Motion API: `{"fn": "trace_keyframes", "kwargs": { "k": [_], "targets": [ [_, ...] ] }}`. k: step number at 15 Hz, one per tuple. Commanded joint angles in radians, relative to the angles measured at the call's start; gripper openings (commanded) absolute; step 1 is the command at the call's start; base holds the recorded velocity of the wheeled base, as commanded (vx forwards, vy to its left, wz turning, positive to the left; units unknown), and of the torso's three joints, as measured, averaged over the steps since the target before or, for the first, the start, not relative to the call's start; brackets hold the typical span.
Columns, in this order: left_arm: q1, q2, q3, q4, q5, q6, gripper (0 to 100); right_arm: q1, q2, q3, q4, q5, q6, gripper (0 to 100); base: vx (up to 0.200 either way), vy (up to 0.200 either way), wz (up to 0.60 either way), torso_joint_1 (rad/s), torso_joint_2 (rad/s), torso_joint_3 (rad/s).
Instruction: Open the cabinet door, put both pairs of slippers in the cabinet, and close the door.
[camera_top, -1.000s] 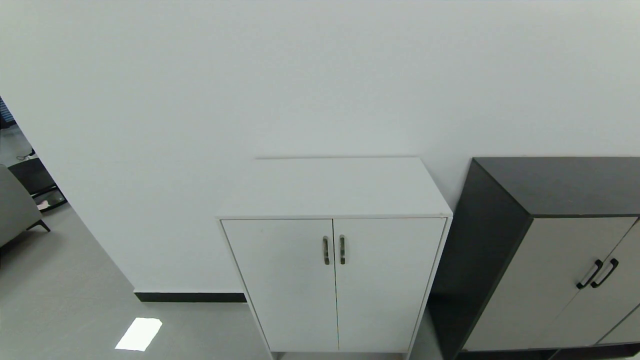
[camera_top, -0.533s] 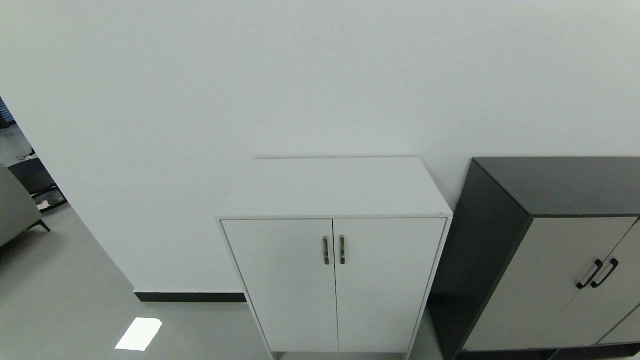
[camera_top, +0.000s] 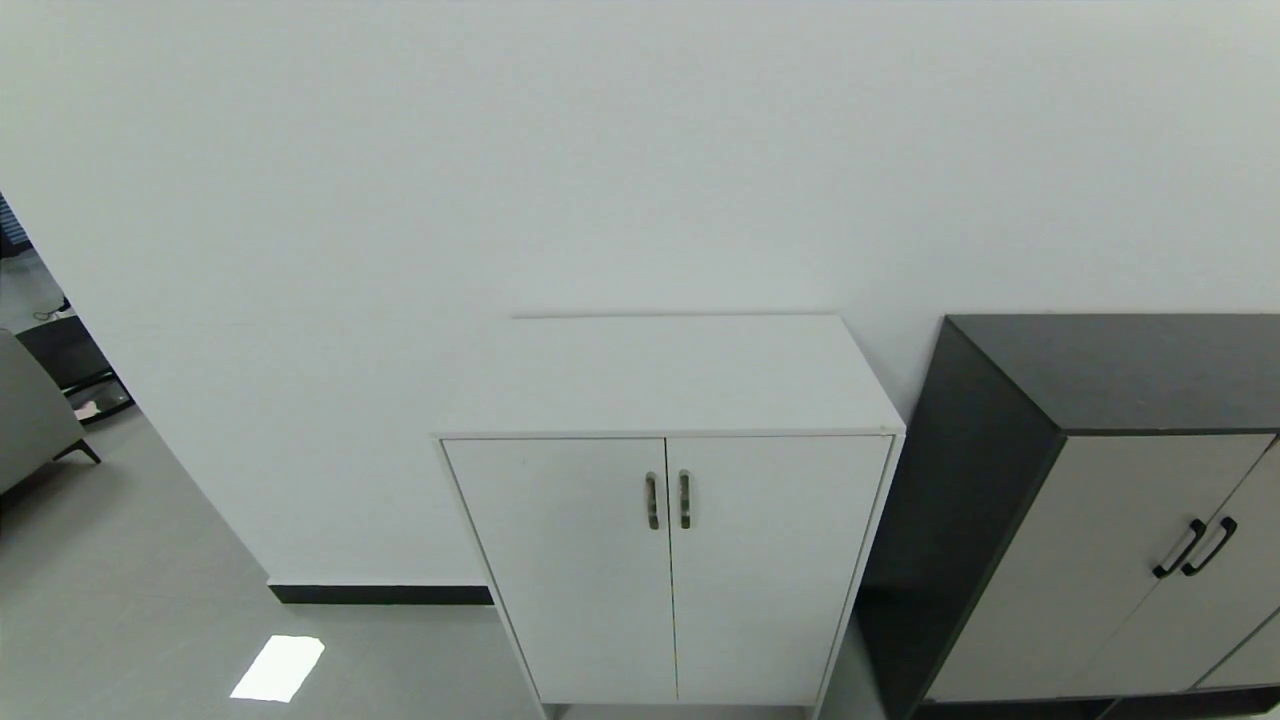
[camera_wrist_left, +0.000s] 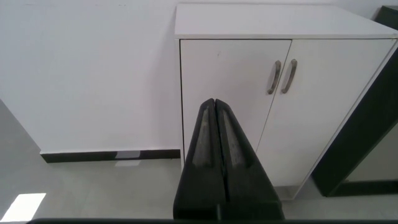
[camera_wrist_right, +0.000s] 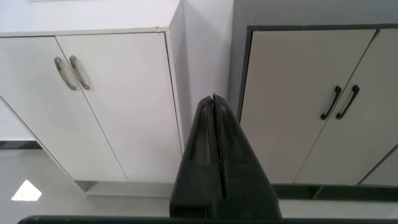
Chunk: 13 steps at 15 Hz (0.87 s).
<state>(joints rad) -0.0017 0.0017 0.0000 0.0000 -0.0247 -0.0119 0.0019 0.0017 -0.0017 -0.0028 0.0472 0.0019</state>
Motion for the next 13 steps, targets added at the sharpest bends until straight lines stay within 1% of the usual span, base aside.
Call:
{"fn": "trace_keyframes", "kwargs": {
  "k": [1,13],
  "targets": [
    [0.000,0.001,0.000,0.000,0.000,0.000,0,0.000,0.000,0.000,0.000,0.000,0.000,0,0.000,0.000,0.00,0.000,0.00,0.000],
    [0.000,0.001,0.000,0.000,0.000,0.000,0,0.000,0.000,0.000,0.000,0.000,0.001,0,0.000,0.000,0.00,0.000,0.00,0.000]
  ]
}}
